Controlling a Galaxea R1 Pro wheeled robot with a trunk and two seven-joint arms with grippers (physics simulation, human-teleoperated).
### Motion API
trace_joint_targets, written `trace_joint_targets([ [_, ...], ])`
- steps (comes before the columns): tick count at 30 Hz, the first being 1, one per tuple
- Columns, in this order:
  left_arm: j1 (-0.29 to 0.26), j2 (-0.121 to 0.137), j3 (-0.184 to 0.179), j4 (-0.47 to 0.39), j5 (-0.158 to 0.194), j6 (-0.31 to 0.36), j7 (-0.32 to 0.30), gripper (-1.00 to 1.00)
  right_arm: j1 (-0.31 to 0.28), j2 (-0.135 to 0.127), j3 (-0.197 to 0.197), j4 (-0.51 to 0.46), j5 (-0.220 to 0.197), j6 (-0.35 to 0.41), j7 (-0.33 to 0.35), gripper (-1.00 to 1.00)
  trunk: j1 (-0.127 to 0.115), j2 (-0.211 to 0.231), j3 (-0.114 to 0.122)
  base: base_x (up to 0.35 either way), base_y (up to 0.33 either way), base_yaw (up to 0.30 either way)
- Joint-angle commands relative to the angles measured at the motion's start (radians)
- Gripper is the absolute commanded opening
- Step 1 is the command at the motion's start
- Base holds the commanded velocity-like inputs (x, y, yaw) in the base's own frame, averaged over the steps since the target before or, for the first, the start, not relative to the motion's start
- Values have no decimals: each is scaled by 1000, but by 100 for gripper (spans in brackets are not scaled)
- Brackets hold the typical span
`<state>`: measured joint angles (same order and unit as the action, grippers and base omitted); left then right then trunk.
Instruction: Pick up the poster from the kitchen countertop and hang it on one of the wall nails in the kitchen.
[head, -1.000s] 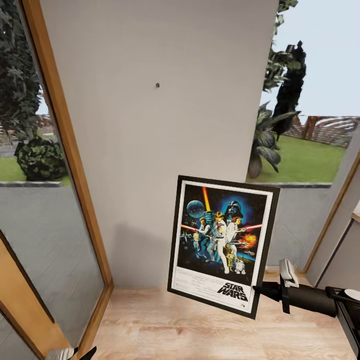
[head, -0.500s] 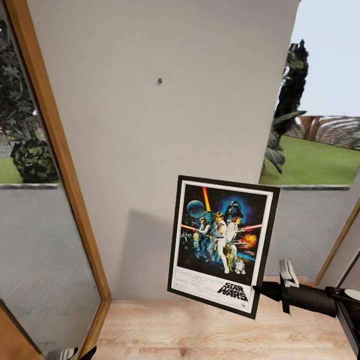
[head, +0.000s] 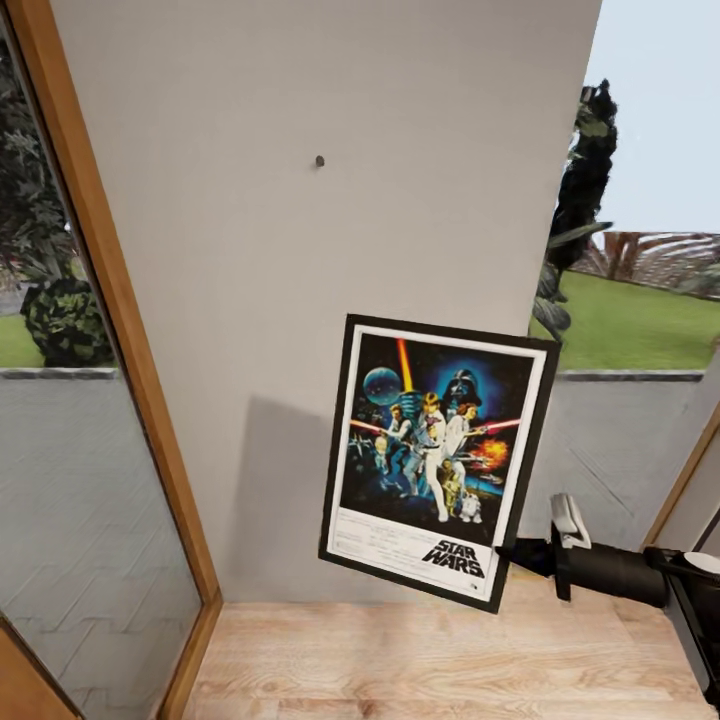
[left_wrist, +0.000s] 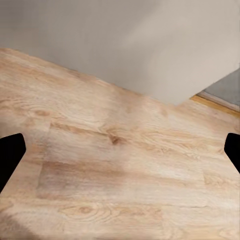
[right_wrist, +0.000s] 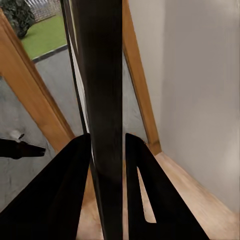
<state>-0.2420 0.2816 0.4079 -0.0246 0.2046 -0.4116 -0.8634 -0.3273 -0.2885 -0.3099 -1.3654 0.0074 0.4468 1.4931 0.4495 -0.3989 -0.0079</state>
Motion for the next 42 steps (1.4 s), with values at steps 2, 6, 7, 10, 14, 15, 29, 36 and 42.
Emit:
trace_joint_targets([
  [2, 3, -1, -6, 2, 29, -3, 0, 100, -21, 12, 0, -30, 1, 46, 5, -100, 0, -1, -1, 1, 0, 0],
  [6, 9, -2, -6, 1, 58, -4, 5, 100, -104, 34, 4, -71, 0, 139, 4, -100, 0, -1, -1, 0, 0, 0],
  [7, 10, -2, -6, 0, 63, -5, 5, 100, -166, 39, 59, -80, 1, 186, 4, -100, 0, -1, -1, 0, 0, 0],
  [10, 10, -4, -6, 0, 65, -6, 6, 100, -243, 41, 136, -85, 3, 249, 1, -100, 0, -1, -1, 0, 0, 0],
  [14, 10, -7, -7, 0, 65, -6, 6, 100, -339, 41, 164, -86, 6, 328, -3, -100, 0, -1, -1, 0, 0, 0],
  [15, 10, -8, -7, 0, 65, -6, 6, 100, -371, 41, 176, -86, 9, 357, -5, -100, 0, -1, -1, 0, 0, 0],
  [29, 10, -22, -8, -1, 65, -6, 5, 100, -746, 41, 322, -4, 12, 545, -111, -100, 0, -1, -1, 0, 0, 0],
  [36, 10, -22, -8, 0, 65, -6, 4, 100, -869, 42, 394, 103, 20, 550, -116, -100, 0, -1, -1, 0, 0, 0],
  [42, 10, -22, -9, 0, 65, -6, 4, 100, -958, 67, 437, 180, 25, 552, -117, -100, 0, -1, -1, 0, 0, 0],
])
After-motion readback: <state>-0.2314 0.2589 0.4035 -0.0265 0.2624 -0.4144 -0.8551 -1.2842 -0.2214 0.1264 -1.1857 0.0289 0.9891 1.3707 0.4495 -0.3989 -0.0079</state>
